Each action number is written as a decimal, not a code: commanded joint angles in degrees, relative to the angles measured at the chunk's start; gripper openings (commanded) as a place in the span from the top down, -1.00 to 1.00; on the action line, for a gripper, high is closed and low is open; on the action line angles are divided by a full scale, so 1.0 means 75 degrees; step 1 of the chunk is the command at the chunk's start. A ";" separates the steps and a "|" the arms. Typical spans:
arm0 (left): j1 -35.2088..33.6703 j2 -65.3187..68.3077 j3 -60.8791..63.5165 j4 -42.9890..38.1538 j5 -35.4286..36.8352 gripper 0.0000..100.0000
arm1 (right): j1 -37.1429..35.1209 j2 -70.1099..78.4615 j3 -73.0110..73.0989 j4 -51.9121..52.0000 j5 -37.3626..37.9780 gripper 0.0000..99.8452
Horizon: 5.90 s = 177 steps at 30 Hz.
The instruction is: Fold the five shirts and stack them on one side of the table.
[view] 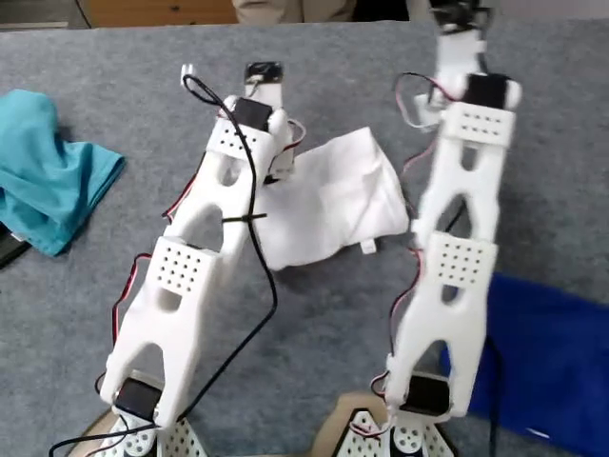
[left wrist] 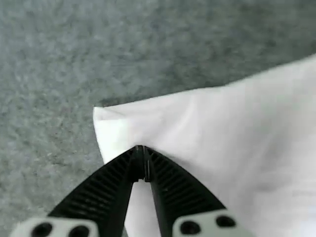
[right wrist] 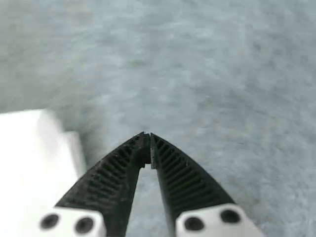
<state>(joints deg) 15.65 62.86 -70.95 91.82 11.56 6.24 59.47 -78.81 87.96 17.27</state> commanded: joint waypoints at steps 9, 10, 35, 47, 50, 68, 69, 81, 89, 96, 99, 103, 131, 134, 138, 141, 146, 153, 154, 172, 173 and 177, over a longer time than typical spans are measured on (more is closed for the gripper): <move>-0.0692 0.0170 -0.0668 0.0070 0.0199 0.96 | -0.1987 -0.0615 -0.0533 0.1922 0.1196 0.99; -0.0703 0.0170 -0.0891 0.0223 0.0199 0.96 | -0.2116 -0.0662 -0.0393 0.1922 0.1231 0.99; -0.2450 0.1389 -0.3341 0.1067 0.0152 0.96 | -0.3206 0.0416 0.1026 0.0645 0.1442 0.99; -0.2438 0.1518 -0.3329 0.0903 0.0141 0.96 | -0.2585 0.0662 0.0264 0.1911 0.1453 0.99; -0.2426 0.1518 -0.3329 0.0903 0.0141 0.96 | -0.2350 0.0662 0.0240 0.1911 0.1489 0.99; -0.2426 0.1530 -0.3305 0.0832 0.0141 0.96 | -0.1096 -0.2374 0.4448 0.1887 0.2227 0.99; -0.2426 0.1530 -0.3305 0.0832 0.0141 0.96 | -0.0979 -0.2526 0.4659 0.1875 0.2297 0.99; -0.2415 0.1530 -0.3282 0.0797 0.0129 0.96 | -0.0018 -0.3159 0.5351 0.1864 0.2825 0.99; -0.2309 0.1530 -0.3282 0.0809 -0.0023 0.96 | -0.1600 -0.3288 0.4308 0.1770 0.2262 0.99; -0.2297 0.1541 -0.3282 0.0844 -0.0070 0.96 | -0.2186 -0.2010 0.3440 0.0504 0.1805 0.99; -0.2227 0.1541 -0.3270 0.0856 -0.0070 0.96 | -0.2022 -0.1143 0.2960 0.0164 0.1641 0.99; -0.2133 0.1623 -0.3270 0.0867 -0.0082 0.96 | -0.1705 -0.0100 0.2022 0.0141 0.1641 0.99; -0.0891 -0.0053 -0.1348 0.1231 -0.0387 0.96 | -0.1717 -0.2456 0.2643 0.1911 0.1219 0.99; -0.0914 -0.0932 -0.0305 0.1231 -0.0410 0.96 | -0.1717 -0.3229 0.3968 0.1489 0.1219 0.99; -0.0762 -0.1823 0.0856 0.1172 -0.0363 0.96 | -0.1729 -0.3569 0.4999 0.0738 0.0985 0.99; -0.0633 -0.1776 0.1266 0.0867 -0.0352 0.96 | -0.1729 -0.3534 0.5574 0.0199 0.0949 0.99; -0.0692 -0.1260 0.1313 0.0340 -0.0340 0.96 | -0.1506 -0.3030 0.6394 -0.0996 0.0949 0.99; -0.0633 -0.0604 0.1278 -0.0070 -0.0340 0.96 | -0.0944 -0.1834 0.5679 -0.1266 0.0996 0.99; -0.0633 -0.0568 0.1336 -0.0188 -0.0340 0.96 | -0.0873 -0.1694 0.5503 -0.1242 0.0996 0.99; -0.0692 -0.1084 0.1160 0.0012 -0.0375 0.96 | -0.1248 -0.1670 0.1858 0.1946 0.0797 0.99; -0.0692 -0.1061 0.1149 0.0023 -0.0375 0.96 | -0.1272 -0.1916 0.2374 0.1946 0.0715 0.99; -0.0703 -0.1026 0.1149 0.0047 -0.0387 0.96 | -0.1307 -0.3347 0.4718 0.1911 0.0586 0.99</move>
<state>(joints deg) 10.46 58.37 -60.66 91.56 8.92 -2.55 45.23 -54.02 101.32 22.37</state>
